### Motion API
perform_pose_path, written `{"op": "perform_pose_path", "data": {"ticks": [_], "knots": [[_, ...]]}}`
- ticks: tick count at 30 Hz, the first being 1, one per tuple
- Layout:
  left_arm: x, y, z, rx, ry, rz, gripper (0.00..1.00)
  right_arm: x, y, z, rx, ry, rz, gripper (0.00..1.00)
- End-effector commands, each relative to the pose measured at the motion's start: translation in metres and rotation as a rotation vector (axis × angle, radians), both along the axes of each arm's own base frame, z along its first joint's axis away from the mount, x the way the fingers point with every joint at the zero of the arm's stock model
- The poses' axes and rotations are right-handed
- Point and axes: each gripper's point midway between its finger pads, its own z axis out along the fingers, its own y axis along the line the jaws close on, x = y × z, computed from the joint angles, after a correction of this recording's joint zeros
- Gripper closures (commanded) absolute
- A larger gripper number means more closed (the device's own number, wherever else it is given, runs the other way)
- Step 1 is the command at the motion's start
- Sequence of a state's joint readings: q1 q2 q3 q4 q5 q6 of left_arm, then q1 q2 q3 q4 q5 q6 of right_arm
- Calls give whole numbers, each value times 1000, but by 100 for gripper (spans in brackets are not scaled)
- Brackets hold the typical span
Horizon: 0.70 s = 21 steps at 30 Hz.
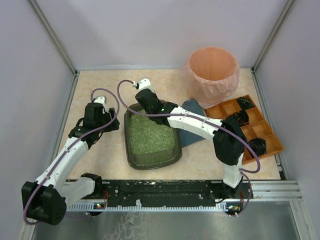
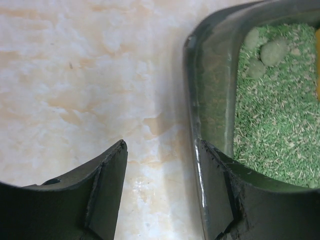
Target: Clean the litter box
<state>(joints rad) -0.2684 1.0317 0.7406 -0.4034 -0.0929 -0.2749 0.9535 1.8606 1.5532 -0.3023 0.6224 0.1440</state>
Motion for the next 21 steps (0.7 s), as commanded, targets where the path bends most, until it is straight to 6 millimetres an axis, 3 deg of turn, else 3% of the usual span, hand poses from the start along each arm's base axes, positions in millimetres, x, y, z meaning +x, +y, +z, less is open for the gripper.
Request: {"op": "perform_pose_path", "data": {"ticks": [1,5,9,15,21], "knots": [[6,20,23,10,-71,100,34,-7,47,3,97,42,196,100],[4,30,29,39,-96,141,34,-27,79,5,192,106,373,100],[4,30,28,43,-93,140,34,-41,87,22,261,121,445,100],[5,27,25,39,-82,124,34,-31,62,40,243,71,338,100],[5,13,15,16,-54,36,34,-5,30,38,356,96,237,100]]}}
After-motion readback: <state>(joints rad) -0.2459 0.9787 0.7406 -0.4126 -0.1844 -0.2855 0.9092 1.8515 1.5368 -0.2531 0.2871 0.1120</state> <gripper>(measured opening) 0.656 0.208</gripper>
